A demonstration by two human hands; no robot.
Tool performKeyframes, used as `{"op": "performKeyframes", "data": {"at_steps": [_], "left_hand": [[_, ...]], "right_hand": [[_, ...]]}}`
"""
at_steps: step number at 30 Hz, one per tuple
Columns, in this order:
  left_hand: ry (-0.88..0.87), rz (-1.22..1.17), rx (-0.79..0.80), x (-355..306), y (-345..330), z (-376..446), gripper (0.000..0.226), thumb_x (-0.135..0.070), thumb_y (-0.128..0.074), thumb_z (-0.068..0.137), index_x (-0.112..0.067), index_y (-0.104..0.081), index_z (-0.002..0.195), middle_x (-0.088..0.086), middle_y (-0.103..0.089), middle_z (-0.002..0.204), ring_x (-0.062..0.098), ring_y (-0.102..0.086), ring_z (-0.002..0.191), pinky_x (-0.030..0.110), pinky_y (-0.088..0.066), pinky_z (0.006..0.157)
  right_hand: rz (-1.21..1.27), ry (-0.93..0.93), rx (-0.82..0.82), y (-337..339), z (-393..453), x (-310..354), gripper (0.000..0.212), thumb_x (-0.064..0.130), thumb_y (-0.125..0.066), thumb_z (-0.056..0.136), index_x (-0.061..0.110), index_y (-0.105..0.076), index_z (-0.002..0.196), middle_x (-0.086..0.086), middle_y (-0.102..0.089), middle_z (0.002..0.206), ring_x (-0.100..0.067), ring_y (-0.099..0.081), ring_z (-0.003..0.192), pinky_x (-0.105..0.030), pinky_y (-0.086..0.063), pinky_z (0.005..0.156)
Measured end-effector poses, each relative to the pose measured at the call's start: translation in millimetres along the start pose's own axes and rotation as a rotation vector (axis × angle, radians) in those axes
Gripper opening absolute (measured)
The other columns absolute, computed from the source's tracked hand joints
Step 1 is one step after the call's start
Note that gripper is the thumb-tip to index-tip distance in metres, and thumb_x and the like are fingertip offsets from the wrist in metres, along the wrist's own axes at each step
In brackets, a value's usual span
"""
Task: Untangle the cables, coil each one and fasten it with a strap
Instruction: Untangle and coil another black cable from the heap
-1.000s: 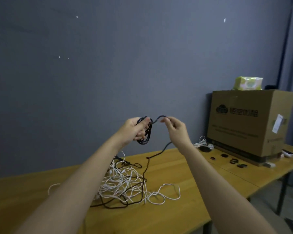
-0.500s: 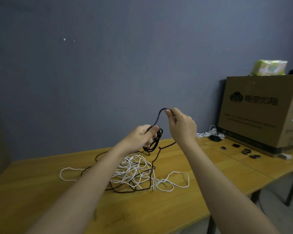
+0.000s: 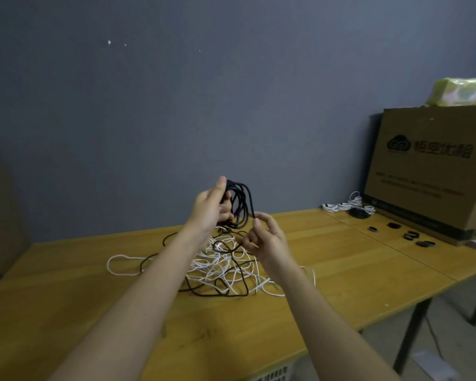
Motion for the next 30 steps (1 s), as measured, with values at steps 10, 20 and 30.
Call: {"op": "performKeyframes", "data": {"at_steps": [10,20,30], "left_hand": [[-0.032,-0.226,0.07,12,-8,4,0.024,-0.013,-0.033,0.104,-0.015,-0.033,0.08,-0.005,-0.037,0.058,0.006,-0.036,0.045,0.024,-0.032,0.063],[-0.093,0.692,0.094,31,22,10,0.025,-0.032,-0.042,0.101,-0.008,-0.036,0.101,0.003,-0.061,0.077,0.02,-0.059,0.085,0.036,-0.04,0.085],[-0.043,1.087,0.2,41,29,7,0.036,-0.045,-0.037,0.1,-0.01,-0.032,0.097,0.007,-0.048,0.098,0.028,-0.054,0.091,0.037,-0.037,0.072]], "right_hand": [[-0.551,0.031,0.14,-26,-12,-35,0.048,0.018,-0.044,0.102,0.028,-0.029,0.146,0.008,-0.056,0.056,-0.009,-0.053,0.054,-0.024,-0.041,0.057],[-1.151,0.295,0.277,-34,-24,-33,0.026,0.023,-0.035,0.104,0.013,-0.051,0.121,-0.002,-0.059,0.087,-0.026,-0.049,0.072,-0.039,-0.037,0.062],[-1.174,0.43,0.08,-24,-17,2,0.019,0.034,-0.053,0.097,0.016,-0.059,0.1,0.011,-0.049,0.062,-0.02,-0.044,0.06,-0.034,-0.028,0.053]]}}
Point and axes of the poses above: each hand's wrist, its own z-axis towards the middle knuckle, its own y-axis out of the back of the hand, x = y × z, the point moved 5 cm from there along z, towards the middle knuckle
